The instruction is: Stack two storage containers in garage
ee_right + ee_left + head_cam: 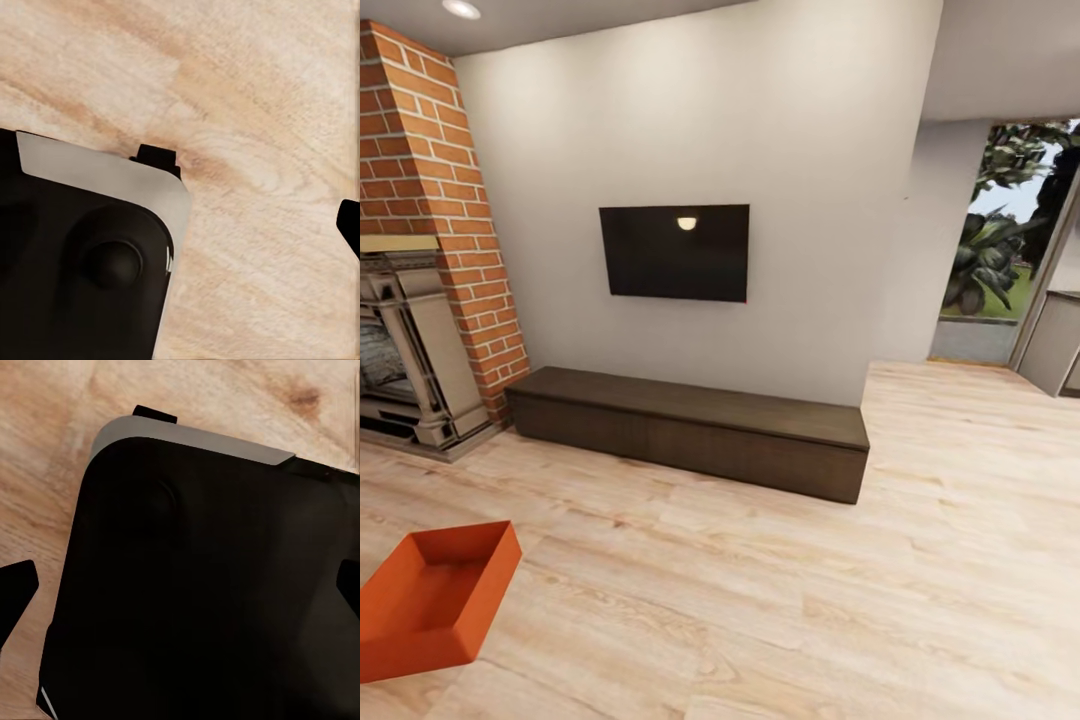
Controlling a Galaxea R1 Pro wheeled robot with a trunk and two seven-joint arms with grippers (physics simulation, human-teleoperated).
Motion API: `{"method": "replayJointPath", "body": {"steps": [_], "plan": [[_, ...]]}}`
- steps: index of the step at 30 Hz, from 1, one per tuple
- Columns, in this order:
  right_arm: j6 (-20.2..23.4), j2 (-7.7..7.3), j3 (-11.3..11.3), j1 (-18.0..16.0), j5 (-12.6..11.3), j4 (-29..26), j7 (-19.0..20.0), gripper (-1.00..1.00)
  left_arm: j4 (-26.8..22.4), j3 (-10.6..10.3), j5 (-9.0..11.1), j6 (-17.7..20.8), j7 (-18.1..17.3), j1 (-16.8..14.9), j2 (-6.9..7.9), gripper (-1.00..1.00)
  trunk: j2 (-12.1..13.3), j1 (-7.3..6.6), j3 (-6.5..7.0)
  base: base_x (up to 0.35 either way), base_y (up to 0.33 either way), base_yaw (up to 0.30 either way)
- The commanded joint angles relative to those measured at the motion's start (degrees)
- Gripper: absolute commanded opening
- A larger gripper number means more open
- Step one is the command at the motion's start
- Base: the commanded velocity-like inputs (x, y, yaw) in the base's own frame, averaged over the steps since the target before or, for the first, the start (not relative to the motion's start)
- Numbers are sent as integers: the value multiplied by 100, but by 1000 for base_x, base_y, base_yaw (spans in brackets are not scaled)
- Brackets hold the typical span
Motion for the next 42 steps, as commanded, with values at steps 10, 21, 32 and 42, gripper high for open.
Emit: {"method": "replayJointPath", "body": {"steps": [10, 21, 32, 42], "plan": [[-41, -6, 39, -7, -59, 17, 30, 100, -1, 3, 27, -20, 0, -1, 1, 100, -2, 3, -5, 324, 0, 0], [-39, -5, 40, -9, -59, 17, 30, 100, -2, 3, 27, -20, 0, -1, -1, 100, -2, 3, -5, 324, 0, 0], [-55, -31, 83, -8, -36, 17, 30, 100, -3, 3, 27, -22, 0, -1, -1, 100, -2, 3, -5, 324, 0, 0], [-59, -41, 90, -11, -32, 17, 30, 100, -5, 3, 27, -47, 0, -1, -1, 100, -2, 3, -5, 324, 0, 0]]}}
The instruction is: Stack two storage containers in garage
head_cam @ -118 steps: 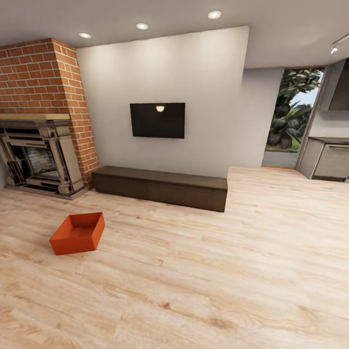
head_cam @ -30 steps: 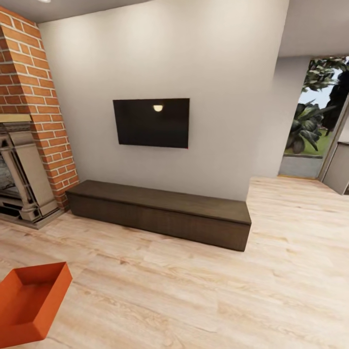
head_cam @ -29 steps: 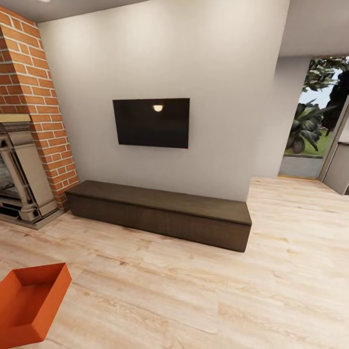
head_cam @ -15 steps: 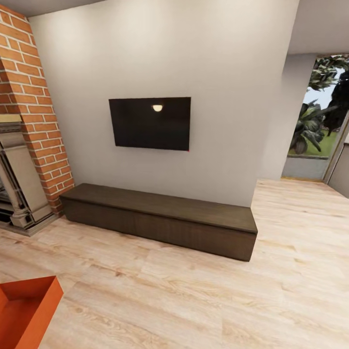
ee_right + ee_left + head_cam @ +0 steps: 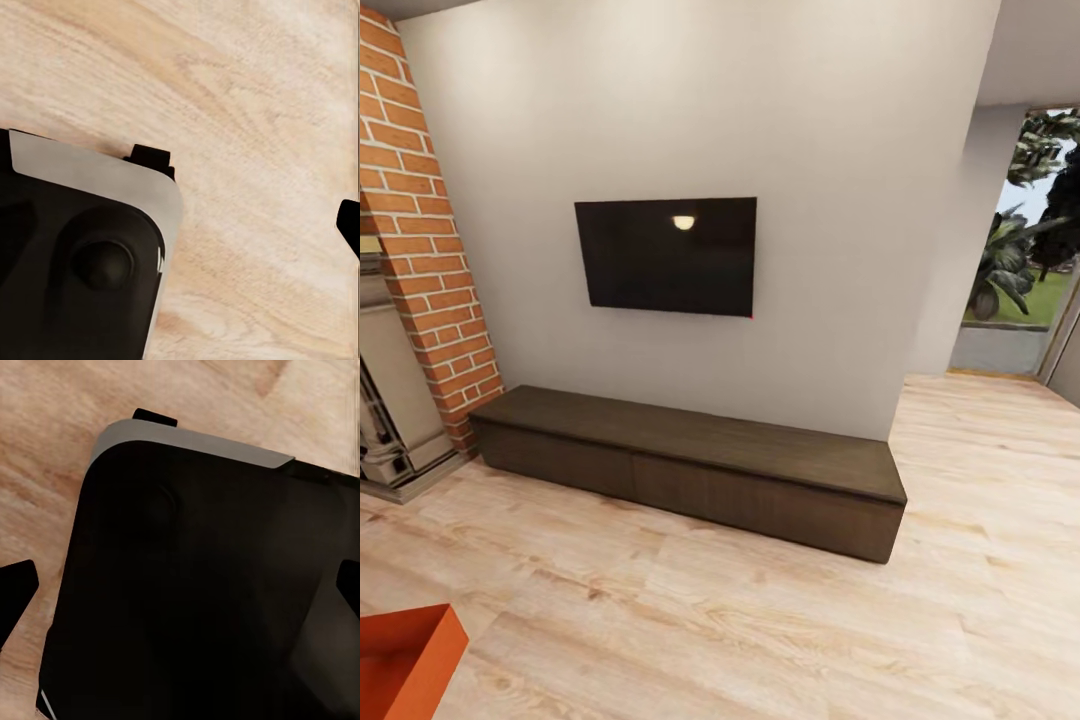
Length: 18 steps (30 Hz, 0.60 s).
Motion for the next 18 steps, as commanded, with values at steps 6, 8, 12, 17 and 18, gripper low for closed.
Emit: {"method": "replayJointPath", "body": {"steps": [6, 8, 12, 17, 18], "plan": [[-34, 1, 40, -6, -57, 17, 30, 100, 1, 3, 27, -16, 0, -1, -1, 100, -2, 3, -5, 324, 0, 0], [-34, 2, 40, -4, -55, 17, 30, 100, -2, 3, 27, -17, 0, -1, -1, 100, -2, 3, -5, 324, 0, 0], [-34, 7, 40, -5, -53, 17, 30, 100, -5, 8, 22, -31, 0, -1, -1, 100, -2, 3, -5, 316, 0, 157], [-34, 2, 40, -4, -52, 17, 30, 100, -6, 11, 19, -39, 0, -1, -1, 100, -2, 3, -5, 184, 0, 250], [-34, 2, 40, -5, -52, 17, 30, 100, -6, 11, 19, -40, 0, -1, -1, 100, -2, 3, -5, 71, 0, 265]]}}
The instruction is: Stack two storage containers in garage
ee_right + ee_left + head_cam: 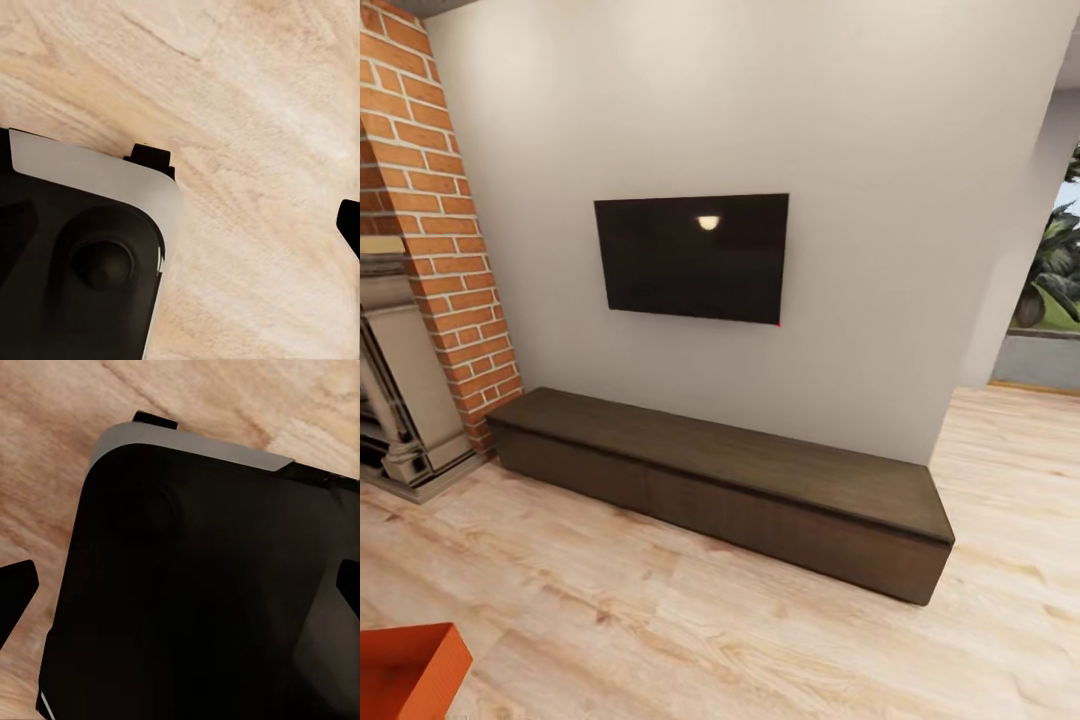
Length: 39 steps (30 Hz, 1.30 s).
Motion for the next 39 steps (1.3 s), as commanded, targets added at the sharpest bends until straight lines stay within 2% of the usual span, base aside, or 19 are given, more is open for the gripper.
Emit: {"method": "replayJointPath", "body": {"steps": [1, 16, 39], "plan": [[-34, 1, 39, -7, -60, 17, 30, 100, -1, 4, 26, -14, 0, -1, -1, 100, -3, 1, -5, 57, 0, 266], [-34, 0, 39, -7, -60, 17, 30, 100, -1, 4, 26, -15, 0, -1, -1, 100, -3, 1, -5, 36, 0, 272], [-34, 0, 39, -7, -60, 17, 30, 100, -1, 4, 35, -10, 0, -1, -1, 100, -3, 1, -5, 231, -53, 273]]}}
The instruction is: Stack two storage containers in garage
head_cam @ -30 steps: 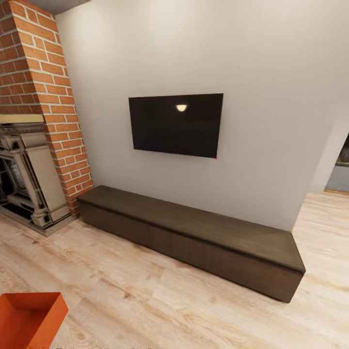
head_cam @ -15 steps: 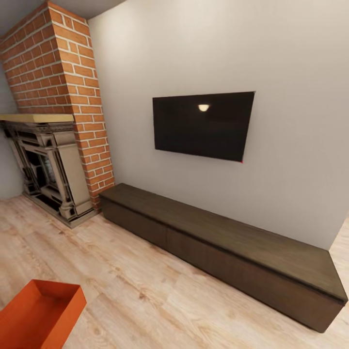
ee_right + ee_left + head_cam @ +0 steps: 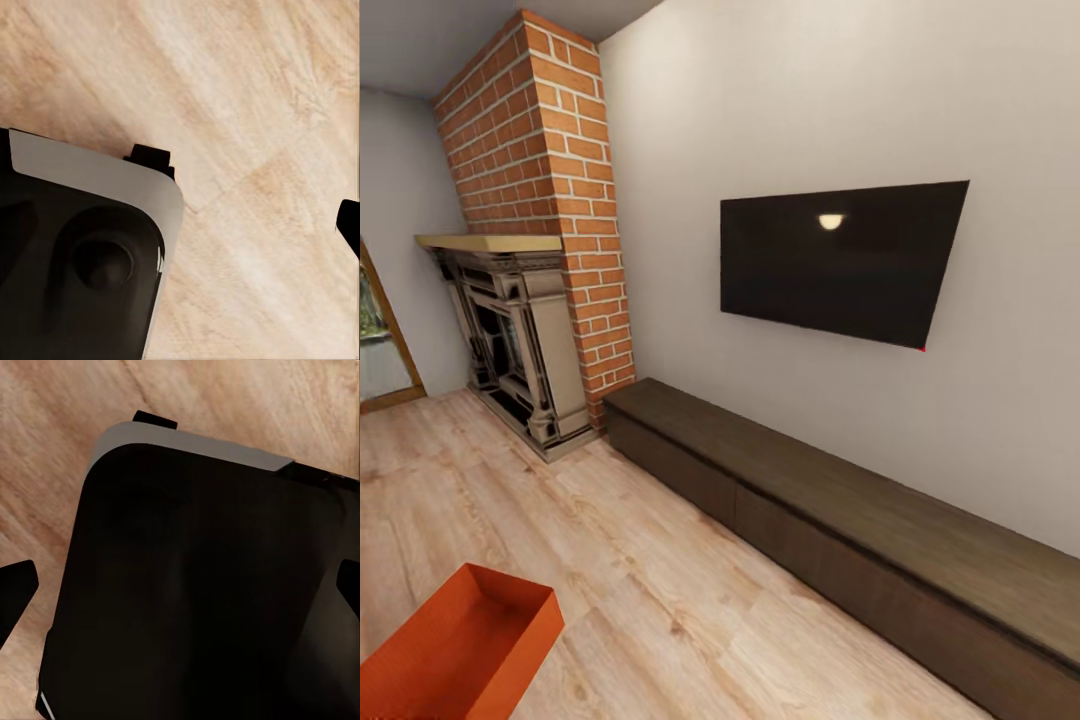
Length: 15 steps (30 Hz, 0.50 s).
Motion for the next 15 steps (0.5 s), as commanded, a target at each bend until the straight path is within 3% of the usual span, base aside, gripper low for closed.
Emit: {"method": "replayJointPath", "body": {"steps": [1, 5, 15], "plan": [[-34, 1, 39, -8, -60, 17, 30, 100, -1, 4, 26, -15, 0, -1, -1, 100, -3, 2, -5, 225, -6, 273], [-34, 1, 39, -6, -60, 17, 30, 100, -1, 4, 21, -17, 0, -1, 0, 100, -3, 2, -5, 144, -3, 273], [-34, 1, 39, -5, -60, 17, 30, 100, -42, 4, 18, -18, 0, -1, 7, 100, -3, 2, -5, 13, 0, 273]]}}
